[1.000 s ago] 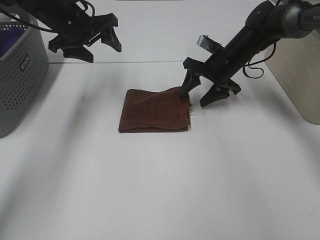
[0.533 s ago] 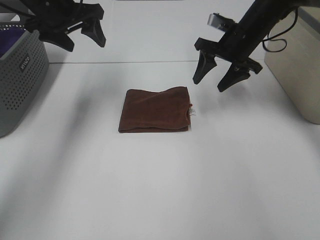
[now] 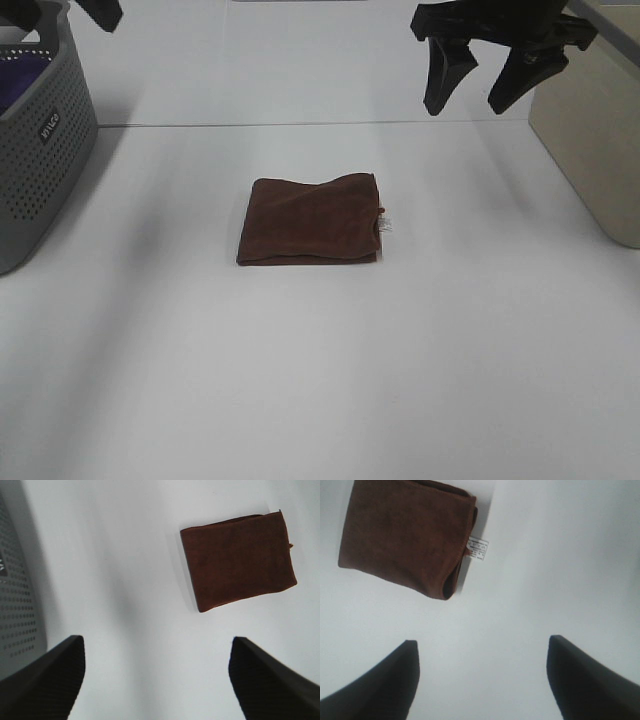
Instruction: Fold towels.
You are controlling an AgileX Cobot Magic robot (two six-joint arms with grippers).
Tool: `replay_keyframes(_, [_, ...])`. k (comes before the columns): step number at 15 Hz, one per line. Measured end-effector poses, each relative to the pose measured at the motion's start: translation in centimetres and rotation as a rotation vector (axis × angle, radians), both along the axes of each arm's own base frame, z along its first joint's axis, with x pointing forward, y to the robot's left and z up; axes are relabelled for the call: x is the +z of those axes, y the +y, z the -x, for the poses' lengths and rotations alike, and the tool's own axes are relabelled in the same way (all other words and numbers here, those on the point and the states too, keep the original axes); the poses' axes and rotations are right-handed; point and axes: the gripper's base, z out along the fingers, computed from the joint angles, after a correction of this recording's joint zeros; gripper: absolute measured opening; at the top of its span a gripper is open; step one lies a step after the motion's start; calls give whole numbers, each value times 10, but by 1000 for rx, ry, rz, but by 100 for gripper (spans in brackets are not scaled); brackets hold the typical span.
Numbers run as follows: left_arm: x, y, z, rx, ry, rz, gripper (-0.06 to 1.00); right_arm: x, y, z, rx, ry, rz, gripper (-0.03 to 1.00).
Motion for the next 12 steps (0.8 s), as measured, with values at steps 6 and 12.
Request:
replay_keyframes(6, [5, 34, 114, 67, 22, -77, 75, 13, -23, 115, 41, 50, 84, 68])
replay_keyframes(12, [-44, 58, 223, 82, 82, -84, 75, -7, -63, 229, 37, 19, 74, 68])
